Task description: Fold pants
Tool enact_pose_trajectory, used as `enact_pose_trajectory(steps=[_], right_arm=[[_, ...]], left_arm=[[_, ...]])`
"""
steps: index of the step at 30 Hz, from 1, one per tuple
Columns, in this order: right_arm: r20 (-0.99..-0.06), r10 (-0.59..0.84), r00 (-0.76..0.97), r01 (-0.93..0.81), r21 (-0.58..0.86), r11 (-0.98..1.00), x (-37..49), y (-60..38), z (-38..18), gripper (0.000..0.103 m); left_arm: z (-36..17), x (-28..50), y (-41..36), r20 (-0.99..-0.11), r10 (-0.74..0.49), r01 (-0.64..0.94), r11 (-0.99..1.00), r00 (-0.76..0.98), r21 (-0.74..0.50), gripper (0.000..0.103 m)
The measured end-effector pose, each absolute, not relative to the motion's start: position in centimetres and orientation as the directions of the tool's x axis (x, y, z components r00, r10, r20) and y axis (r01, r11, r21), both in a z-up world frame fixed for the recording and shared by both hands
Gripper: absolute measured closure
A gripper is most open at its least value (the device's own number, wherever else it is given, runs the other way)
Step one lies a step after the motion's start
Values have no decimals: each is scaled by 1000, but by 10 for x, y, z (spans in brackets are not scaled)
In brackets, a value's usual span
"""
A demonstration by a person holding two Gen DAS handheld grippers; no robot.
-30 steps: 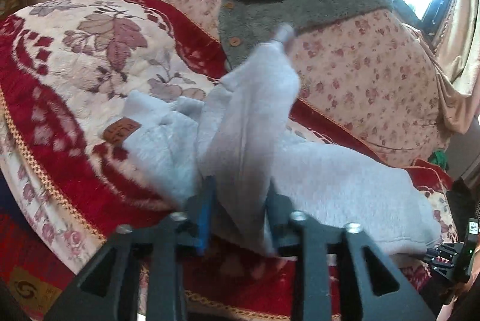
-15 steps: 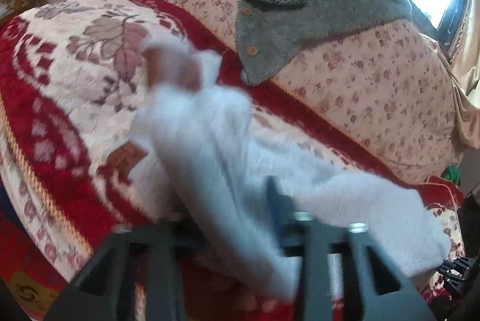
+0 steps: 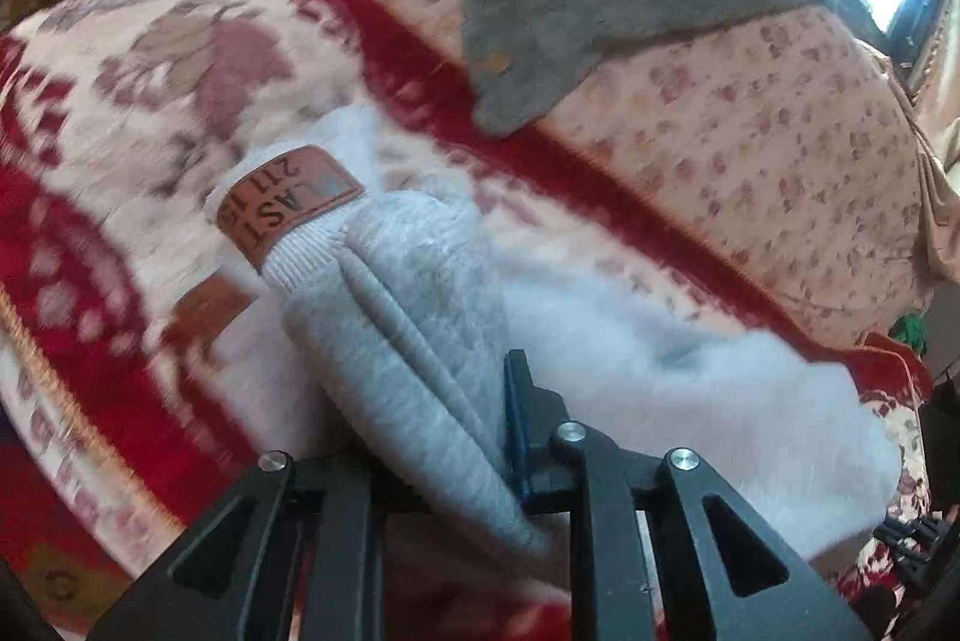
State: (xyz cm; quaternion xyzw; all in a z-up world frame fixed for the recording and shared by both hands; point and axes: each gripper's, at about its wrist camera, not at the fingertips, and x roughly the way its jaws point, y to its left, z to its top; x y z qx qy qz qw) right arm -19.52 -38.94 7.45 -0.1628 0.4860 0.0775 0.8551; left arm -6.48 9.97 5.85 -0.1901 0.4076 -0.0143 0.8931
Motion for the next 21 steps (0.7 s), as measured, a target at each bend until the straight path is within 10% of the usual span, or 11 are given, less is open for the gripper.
enact_pose_trajectory(steps=[3, 7, 12, 21], right_arm=[[-845, 147, 514, -397, -83, 914, -197, -372, 104, 81], [-763, 354, 541, -499, 49, 865, -169, -328, 139, 11], [-714, 518, 470, -649, 118, 751, -82, -223, 146, 11], [-898, 353, 262, -843, -36, 537, 8, -90, 60, 15]], left_arm=[[51, -80, 109, -741, -177, -141, 928, 648, -346, 78], [45, -88, 115, -740, -160, -157, 927, 654, -340, 54], [54, -86, 121, -718, -156, -149, 928, 678, -343, 27], [45, -68, 154, -706, -182, -203, 882, 684, -425, 17]])
